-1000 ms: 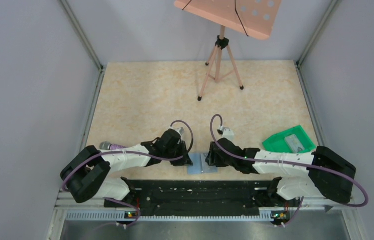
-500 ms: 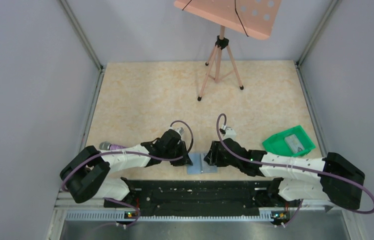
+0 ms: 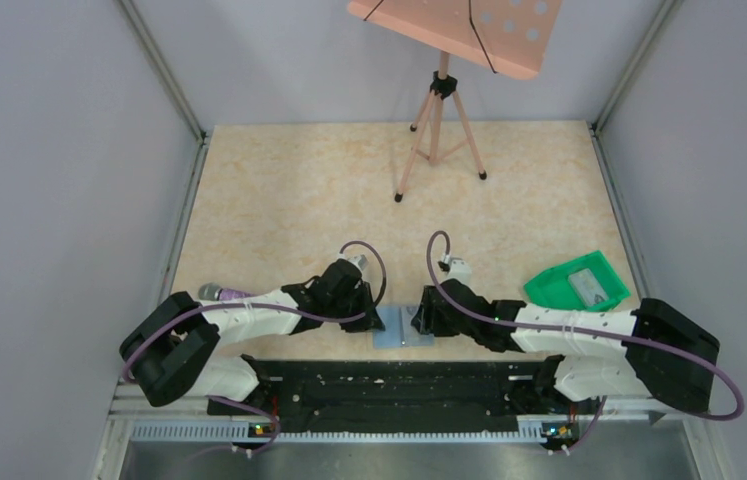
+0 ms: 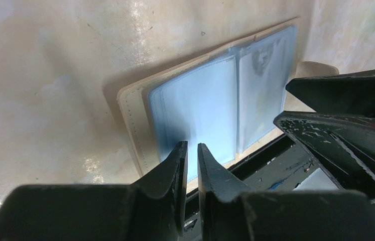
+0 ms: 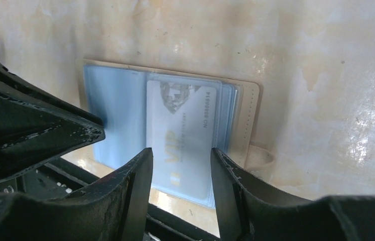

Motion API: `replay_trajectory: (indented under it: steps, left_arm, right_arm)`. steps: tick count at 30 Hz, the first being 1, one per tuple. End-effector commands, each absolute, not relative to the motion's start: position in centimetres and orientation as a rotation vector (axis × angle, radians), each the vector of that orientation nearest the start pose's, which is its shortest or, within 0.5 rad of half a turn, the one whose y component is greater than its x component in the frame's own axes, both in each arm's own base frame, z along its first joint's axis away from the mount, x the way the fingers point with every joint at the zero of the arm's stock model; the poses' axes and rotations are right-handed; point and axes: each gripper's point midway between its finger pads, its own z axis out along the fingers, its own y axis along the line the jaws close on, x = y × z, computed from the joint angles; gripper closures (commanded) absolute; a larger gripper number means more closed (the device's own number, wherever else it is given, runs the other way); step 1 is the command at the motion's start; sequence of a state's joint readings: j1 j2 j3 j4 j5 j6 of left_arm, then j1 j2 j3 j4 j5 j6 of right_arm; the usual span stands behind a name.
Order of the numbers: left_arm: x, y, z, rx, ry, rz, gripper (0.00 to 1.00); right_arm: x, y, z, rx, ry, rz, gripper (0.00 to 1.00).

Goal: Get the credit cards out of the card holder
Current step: Open the card holder at the center of the board.

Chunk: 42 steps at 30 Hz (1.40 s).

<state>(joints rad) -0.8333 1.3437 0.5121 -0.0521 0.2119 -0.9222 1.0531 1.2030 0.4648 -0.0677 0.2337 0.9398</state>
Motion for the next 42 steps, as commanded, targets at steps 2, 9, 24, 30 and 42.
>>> replay_trajectory:
  steps: [2, 9, 24, 30, 42]
  left_arm:
    - [15.5, -27.1, 3.5, -0.019, 2.673, -0.937, 0.81]
    - [15.6, -27.3, 3.6, -0.015, 2.671, -0.939, 0.81]
    - [15.5, -27.2, 3.5, -0.016, 2.672, -0.937, 0.81]
    - [15.5, -27.3, 3.7, -0.017, 2.668, -0.938, 0.81]
    - [16.7, -25.2, 5.2, -0.014, 2.657, -0.742, 0.71]
  right_arm:
    - [16.0, 26.3, 3.6, -0.012, 2.450, 0.666, 0.53]
    - [15.9, 26.4, 3.1, -0.019, 2.470, 0.657, 0.53]
    - [15.5, 29.1, 7.1, 0.010, 2.334, 1.002, 0.53]
    - [15.6, 28.7, 7.5, 0.028, 2.318, 1.001, 0.53]
    - [15.9, 26.6, 4.6, 0.046, 2.402, 0.798, 0.51]
